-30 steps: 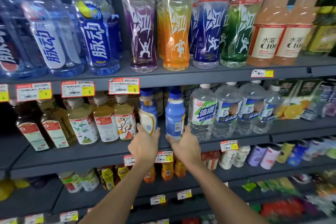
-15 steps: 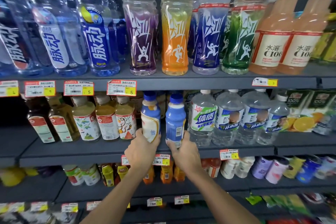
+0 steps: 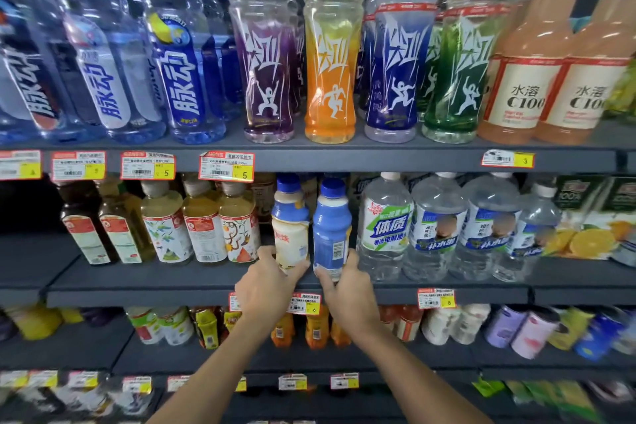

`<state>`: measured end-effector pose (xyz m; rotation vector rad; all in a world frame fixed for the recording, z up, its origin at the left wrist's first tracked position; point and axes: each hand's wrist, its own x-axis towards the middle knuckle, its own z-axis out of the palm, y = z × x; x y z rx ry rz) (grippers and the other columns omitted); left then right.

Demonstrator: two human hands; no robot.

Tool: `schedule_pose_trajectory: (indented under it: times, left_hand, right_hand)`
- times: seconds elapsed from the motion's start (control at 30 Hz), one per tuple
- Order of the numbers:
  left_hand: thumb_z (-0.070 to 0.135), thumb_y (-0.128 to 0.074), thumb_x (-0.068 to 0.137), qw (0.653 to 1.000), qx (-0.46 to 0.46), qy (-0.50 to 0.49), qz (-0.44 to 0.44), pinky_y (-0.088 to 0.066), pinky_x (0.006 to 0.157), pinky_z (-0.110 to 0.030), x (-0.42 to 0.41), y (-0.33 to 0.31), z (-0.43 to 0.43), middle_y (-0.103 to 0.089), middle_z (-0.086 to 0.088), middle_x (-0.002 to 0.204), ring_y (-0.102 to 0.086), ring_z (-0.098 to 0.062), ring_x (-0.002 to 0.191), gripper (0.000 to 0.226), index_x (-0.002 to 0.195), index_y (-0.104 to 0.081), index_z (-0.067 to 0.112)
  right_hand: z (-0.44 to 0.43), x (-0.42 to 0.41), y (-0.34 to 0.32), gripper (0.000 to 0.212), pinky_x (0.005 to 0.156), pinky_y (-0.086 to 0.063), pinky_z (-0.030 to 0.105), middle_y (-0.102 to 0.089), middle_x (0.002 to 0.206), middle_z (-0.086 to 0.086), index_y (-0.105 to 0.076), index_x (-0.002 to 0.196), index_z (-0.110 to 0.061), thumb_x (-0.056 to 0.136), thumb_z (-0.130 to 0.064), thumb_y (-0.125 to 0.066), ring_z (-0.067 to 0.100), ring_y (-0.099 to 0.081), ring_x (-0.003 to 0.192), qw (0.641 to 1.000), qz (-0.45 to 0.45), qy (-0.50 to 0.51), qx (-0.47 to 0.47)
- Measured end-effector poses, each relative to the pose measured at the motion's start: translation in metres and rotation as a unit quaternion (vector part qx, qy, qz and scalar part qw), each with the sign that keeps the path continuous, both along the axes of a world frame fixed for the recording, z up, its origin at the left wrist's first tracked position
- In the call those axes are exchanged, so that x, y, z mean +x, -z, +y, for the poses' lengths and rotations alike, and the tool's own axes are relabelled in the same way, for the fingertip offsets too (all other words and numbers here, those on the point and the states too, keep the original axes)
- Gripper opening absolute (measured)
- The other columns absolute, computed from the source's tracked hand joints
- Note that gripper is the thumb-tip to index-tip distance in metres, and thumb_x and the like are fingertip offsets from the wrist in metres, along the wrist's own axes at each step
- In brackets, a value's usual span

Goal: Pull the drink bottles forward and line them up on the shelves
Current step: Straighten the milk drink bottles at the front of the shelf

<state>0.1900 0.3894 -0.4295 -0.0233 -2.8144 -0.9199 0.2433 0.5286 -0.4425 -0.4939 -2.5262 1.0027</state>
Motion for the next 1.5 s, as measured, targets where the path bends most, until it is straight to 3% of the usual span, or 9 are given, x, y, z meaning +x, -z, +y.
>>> schedule_pose_trajectory:
  times: [0.1,0.27,0.37,0.43,0.67,0.9,1.2,1.37,1.5]
  left_hand:
    - [0.073,-0.058,0.083,0.999,-0.004,0.018,0.031,-0.05,0.066,-0.033,0.002,0.006,-0.004,-0.069,0.012,0.09,-0.066,-0.01,0.086,0.062,0.122,-0.047,0.026]
    - [0.05,-0.07,0.085,0.994,0.027,0.099,0.037,-0.05,0.086,-0.035,-0.016,0.007,-0.015,-0.06,0.003,0.134,-0.06,-0.019,0.117,0.072,0.143,-0.04,0.02]
    - [0.04,-0.072,0.083,0.983,0.081,0.159,0.039,-0.048,0.083,-0.03,-0.019,0.006,-0.013,-0.064,0.012,0.126,-0.062,-0.013,0.111,0.06,0.136,-0.043,0.03]
    - [0.04,-0.073,0.084,0.982,0.099,0.155,0.043,-0.052,0.088,-0.035,-0.019,0.008,-0.011,-0.063,0.013,0.125,-0.061,-0.014,0.114,0.061,0.136,-0.044,0.03]
    - [0.063,-0.07,0.08,0.994,0.035,0.097,0.045,-0.053,0.086,-0.039,-0.016,0.012,-0.009,-0.056,0.002,0.129,-0.059,-0.019,0.112,0.073,0.136,-0.044,0.024]
    - [0.05,-0.077,0.08,0.982,0.08,0.163,0.041,-0.048,0.084,-0.028,-0.024,0.014,-0.024,-0.064,0.008,0.126,-0.061,-0.014,0.113,0.067,0.134,-0.047,0.026]
    - [0.045,-0.079,0.08,0.982,0.086,0.161,0.044,-0.054,0.089,-0.035,-0.028,0.017,-0.023,-0.064,0.004,0.127,-0.061,-0.016,0.113,0.069,0.135,-0.044,0.022]
    - [0.047,-0.08,0.079,0.983,0.09,0.153,0.045,-0.056,0.089,-0.039,-0.026,0.017,-0.022,-0.063,0.004,0.127,-0.061,-0.016,0.114,0.07,0.134,-0.044,0.023]
    - [0.05,-0.079,0.079,0.984,0.09,0.15,0.047,-0.056,0.089,-0.041,-0.026,0.018,-0.022,-0.063,0.004,0.127,-0.061,-0.016,0.113,0.07,0.134,-0.044,0.023]
  right_hand:
    - [0.0,-0.001,-0.001,0.063,0.08,-0.059,0.04,-0.07,0.112,0.007,-0.036,0.139,-0.012,0.095,-0.049,-0.061,0.024,-0.069,0.099,1.0,-0.004,0.002,-0.005]
    - [-0.003,-0.003,-0.001,0.061,0.08,-0.059,0.039,-0.069,0.114,0.006,-0.036,0.138,-0.011,0.096,-0.046,-0.062,0.023,-0.068,0.1,1.0,-0.001,0.004,-0.016]
    - [-0.003,-0.003,-0.001,0.063,0.08,-0.058,0.038,-0.069,0.114,0.007,-0.035,0.14,-0.011,0.096,-0.047,-0.061,0.024,-0.068,0.101,1.0,-0.001,0.008,-0.015]
    - [-0.004,-0.003,0.0,0.064,0.079,-0.057,0.037,-0.069,0.115,0.009,-0.034,0.142,-0.011,0.096,-0.048,-0.06,0.026,-0.068,0.102,1.0,-0.004,0.013,-0.005]
    - [-0.004,-0.004,-0.002,0.06,0.081,-0.057,0.037,-0.068,0.117,0.009,-0.037,0.136,-0.012,0.095,-0.046,-0.063,0.025,-0.067,0.105,1.0,-0.013,0.017,-0.023]
    - [-0.016,-0.008,-0.002,0.052,0.061,-0.041,0.024,-0.068,0.103,0.007,-0.032,0.109,-0.018,0.091,-0.053,-0.066,0.023,-0.068,0.092,0.998,-0.021,0.066,0.01]
    - [-0.025,0.006,0.013,0.044,0.058,-0.056,0.023,-0.069,0.095,-0.001,-0.033,0.117,-0.021,0.095,-0.047,-0.061,0.01,-0.068,0.076,0.997,0.04,0.067,-0.016]
    - [-0.025,0.005,0.006,0.052,0.06,-0.054,0.024,-0.069,0.095,0.0,-0.034,0.107,-0.019,0.089,-0.054,-0.068,0.014,-0.069,0.083,0.996,0.022,0.084,-0.035]
    - [-0.024,0.008,0.002,0.056,0.058,-0.043,0.025,-0.067,0.091,-0.004,-0.033,0.104,-0.021,0.087,-0.067,-0.06,0.016,-0.068,0.082,0.995,-0.006,0.1,0.019]
